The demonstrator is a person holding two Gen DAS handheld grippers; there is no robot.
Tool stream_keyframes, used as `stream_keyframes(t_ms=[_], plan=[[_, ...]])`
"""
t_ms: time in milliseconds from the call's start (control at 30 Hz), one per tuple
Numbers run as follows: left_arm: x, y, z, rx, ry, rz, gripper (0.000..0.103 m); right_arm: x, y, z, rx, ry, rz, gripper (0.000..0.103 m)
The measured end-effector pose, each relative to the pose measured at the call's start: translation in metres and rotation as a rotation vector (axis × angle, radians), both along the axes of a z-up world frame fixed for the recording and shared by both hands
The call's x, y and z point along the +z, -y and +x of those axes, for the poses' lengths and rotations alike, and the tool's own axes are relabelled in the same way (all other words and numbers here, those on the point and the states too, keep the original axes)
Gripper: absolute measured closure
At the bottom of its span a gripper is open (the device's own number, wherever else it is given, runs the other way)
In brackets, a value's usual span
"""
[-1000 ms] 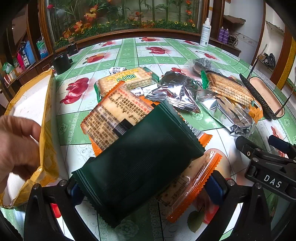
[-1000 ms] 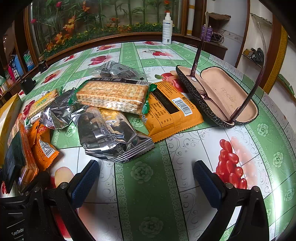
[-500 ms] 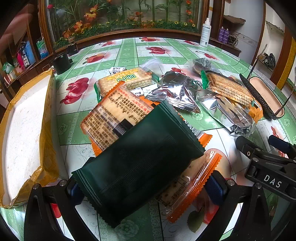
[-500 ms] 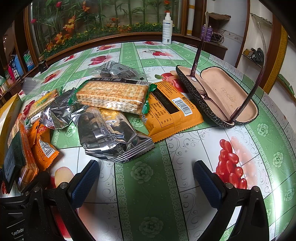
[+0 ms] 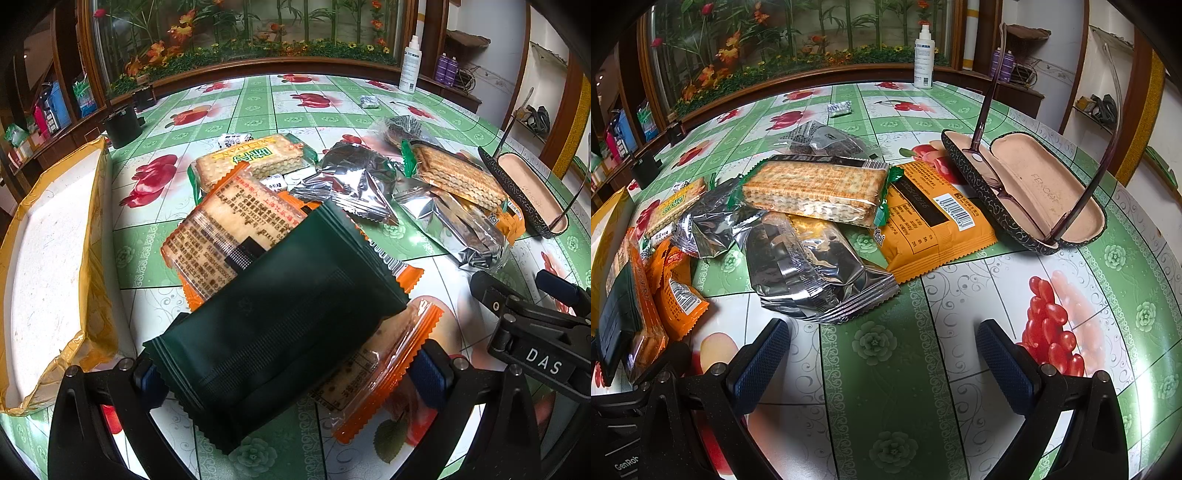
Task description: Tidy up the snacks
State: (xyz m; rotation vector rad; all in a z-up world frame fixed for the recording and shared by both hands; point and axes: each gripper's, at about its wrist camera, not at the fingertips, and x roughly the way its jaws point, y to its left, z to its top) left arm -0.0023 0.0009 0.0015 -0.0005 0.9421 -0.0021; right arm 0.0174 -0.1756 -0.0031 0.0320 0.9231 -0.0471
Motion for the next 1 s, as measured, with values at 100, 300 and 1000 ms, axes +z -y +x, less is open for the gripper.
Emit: stream_keyframes(t_ms=[100, 300, 1000], plan=[[0.0, 0.0, -0.001, 0.011, 0.0, -0.001, 0.0, 0.0, -0.002, -0.001, 0.028, -0.008, 0.0, 0.001], [0.002, -0.003, -0.013, -0.086, -0.056, -0.007, 0.0, 0.006, 0.014, -0.013, 0.09, -0.042, 0.111, 0.001], [0.024, -0.025, -0.049, -0.26, -0.06, 0.011, 0.029, 0.023, 0.023, -0.054, 0.218, 0.045, 0.252, 0.001]])
